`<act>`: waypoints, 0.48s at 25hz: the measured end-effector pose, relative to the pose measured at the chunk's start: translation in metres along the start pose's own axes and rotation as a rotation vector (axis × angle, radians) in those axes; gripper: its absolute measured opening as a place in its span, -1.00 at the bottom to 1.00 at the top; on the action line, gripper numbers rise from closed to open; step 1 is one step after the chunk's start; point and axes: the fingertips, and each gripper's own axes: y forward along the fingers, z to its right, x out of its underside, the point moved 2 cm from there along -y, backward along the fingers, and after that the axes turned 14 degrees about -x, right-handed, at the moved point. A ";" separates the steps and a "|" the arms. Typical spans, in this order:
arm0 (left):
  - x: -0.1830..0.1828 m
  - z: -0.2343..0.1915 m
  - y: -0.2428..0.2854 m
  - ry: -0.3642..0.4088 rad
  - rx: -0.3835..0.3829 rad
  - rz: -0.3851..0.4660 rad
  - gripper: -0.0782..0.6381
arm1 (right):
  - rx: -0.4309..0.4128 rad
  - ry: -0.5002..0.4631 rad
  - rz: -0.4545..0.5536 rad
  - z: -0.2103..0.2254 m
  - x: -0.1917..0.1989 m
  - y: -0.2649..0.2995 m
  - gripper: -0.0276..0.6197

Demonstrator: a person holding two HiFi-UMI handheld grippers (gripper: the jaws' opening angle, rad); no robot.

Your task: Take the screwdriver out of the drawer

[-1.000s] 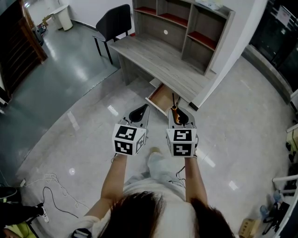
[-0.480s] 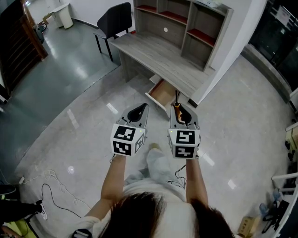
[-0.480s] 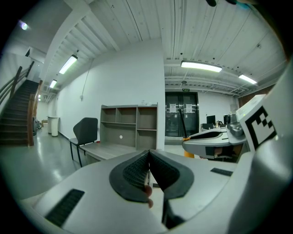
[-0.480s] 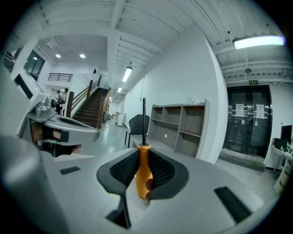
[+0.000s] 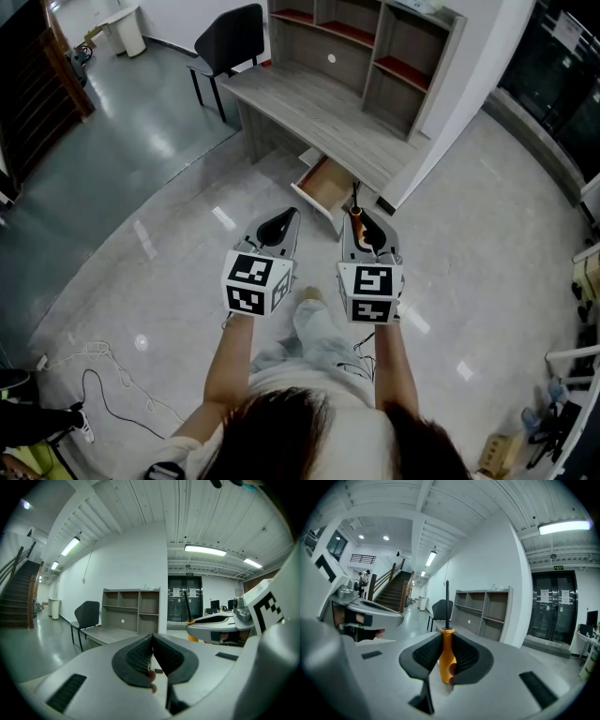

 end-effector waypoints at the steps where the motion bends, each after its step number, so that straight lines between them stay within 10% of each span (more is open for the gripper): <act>1: -0.001 0.001 0.000 0.002 0.001 0.001 -0.73 | -0.002 -0.002 0.000 0.000 0.000 0.000 -0.66; 12: -0.005 0.003 0.006 0.003 0.006 0.007 -0.73 | -0.012 -0.011 0.000 0.004 -0.002 0.005 -0.66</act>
